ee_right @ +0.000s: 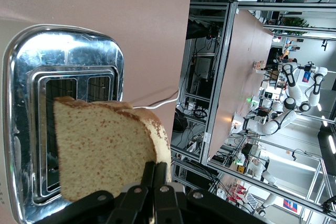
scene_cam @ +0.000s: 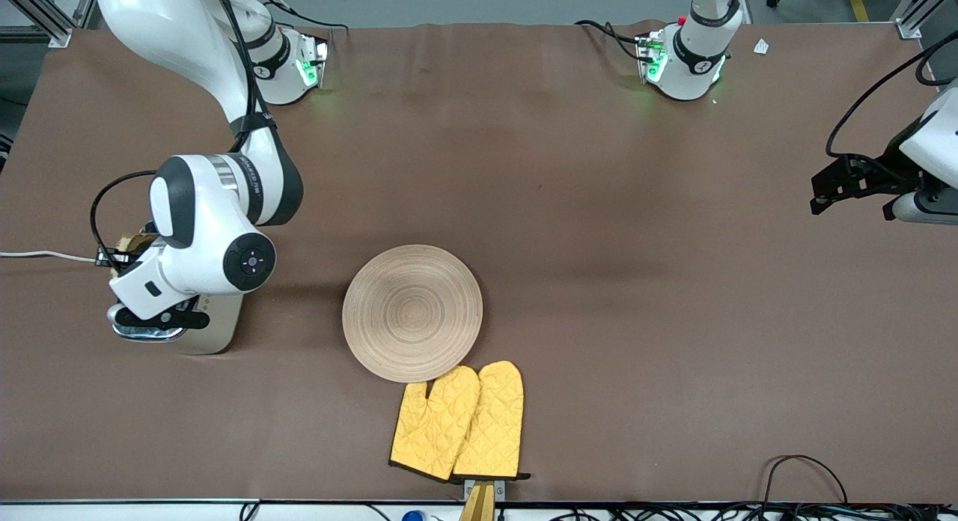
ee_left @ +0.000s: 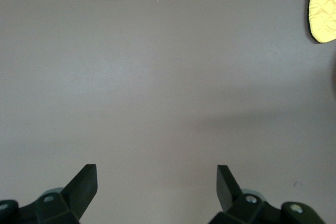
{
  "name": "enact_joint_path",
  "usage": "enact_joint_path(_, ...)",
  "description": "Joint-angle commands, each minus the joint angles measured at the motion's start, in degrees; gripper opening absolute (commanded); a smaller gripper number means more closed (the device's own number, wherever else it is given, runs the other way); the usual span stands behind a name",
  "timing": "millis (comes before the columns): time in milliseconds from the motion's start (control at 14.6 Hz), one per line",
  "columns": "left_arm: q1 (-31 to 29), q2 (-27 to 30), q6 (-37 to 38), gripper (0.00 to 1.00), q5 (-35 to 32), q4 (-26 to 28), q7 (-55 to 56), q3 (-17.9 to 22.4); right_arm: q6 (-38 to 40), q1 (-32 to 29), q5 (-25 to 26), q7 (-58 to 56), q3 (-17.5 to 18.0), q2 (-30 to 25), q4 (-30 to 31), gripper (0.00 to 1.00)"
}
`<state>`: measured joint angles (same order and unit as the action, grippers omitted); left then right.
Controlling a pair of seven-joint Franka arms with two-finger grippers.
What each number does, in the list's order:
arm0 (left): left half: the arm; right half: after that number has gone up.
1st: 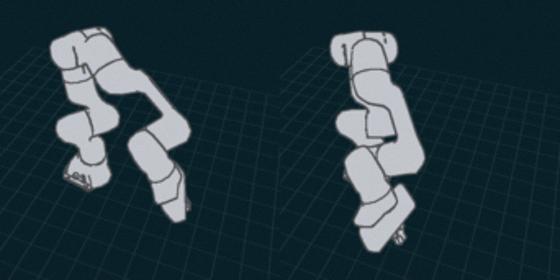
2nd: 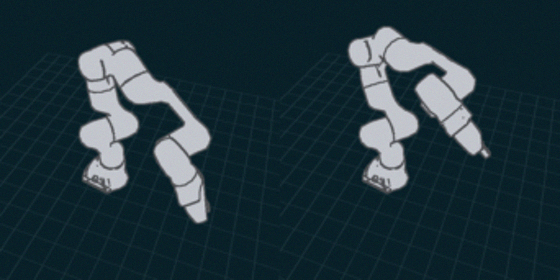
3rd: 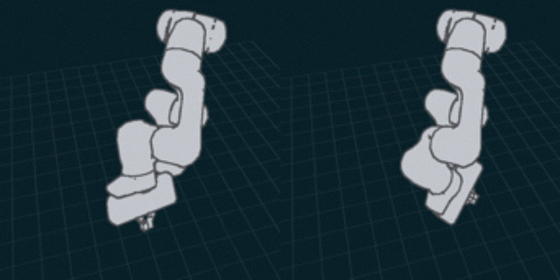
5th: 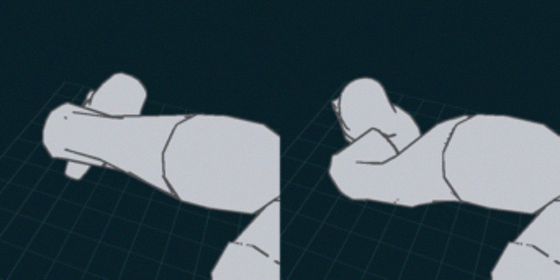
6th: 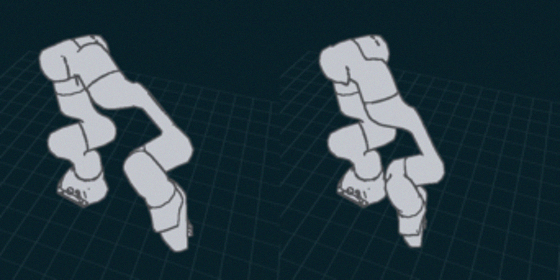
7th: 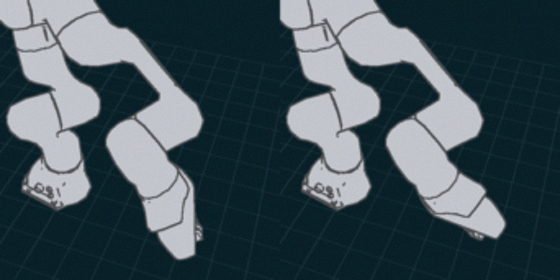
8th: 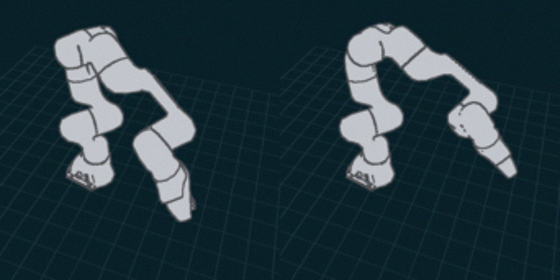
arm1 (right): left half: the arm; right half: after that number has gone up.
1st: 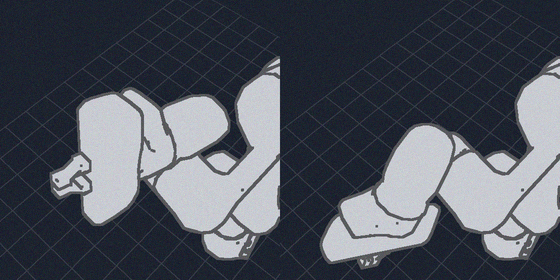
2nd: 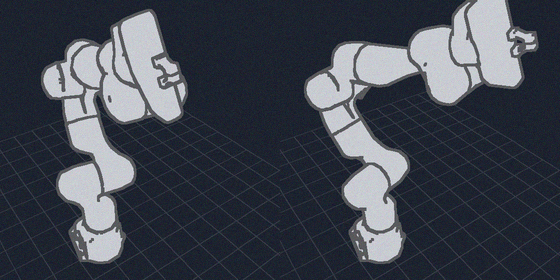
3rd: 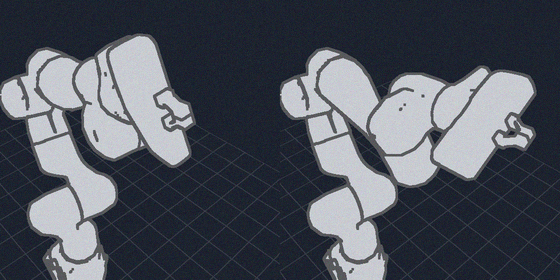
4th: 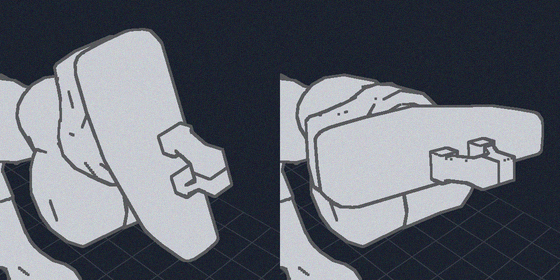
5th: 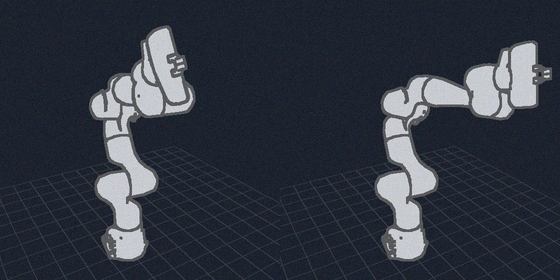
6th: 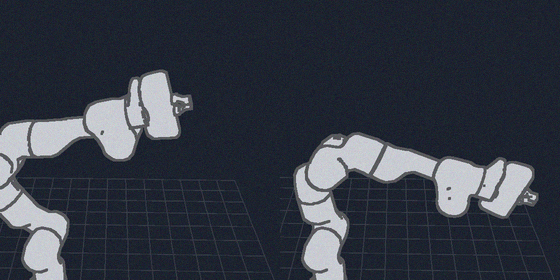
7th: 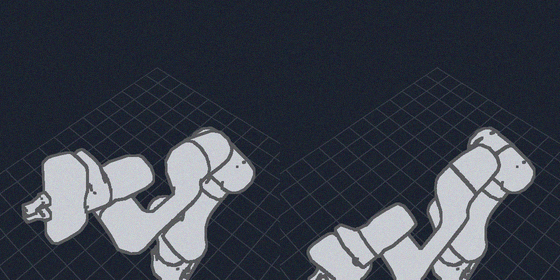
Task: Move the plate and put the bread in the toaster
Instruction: 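Lower the bread into a toaster slot with the right gripper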
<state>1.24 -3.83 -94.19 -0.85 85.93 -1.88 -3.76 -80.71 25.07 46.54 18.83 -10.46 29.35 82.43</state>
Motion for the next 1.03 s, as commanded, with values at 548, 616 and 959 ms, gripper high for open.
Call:
enact_joint_path(548, 0.1, 0.7, -0.2, 1.00, -0.9, 0.1, 0.6, 0.1, -5.7, -0.9, 1.7, 5.7, 0.5, -1.9, 6.3, 0.00)
enact_joint_path(616, 0.1, 0.7, -0.2, 1.00, -0.9, 0.1, 0.5, 0.1, -6.4, -1.2, 1.7, 5.8, 0.5, -1.9, 7.1, 0.00)
enact_joint_path(959, 0.1, 0.6, -0.2, 1.00, -0.9, 0.1, 0.5, 0.1, -8.1, -2.8, -1.5, 6.2, 0.7, -1.8, 7.2, 0.84)
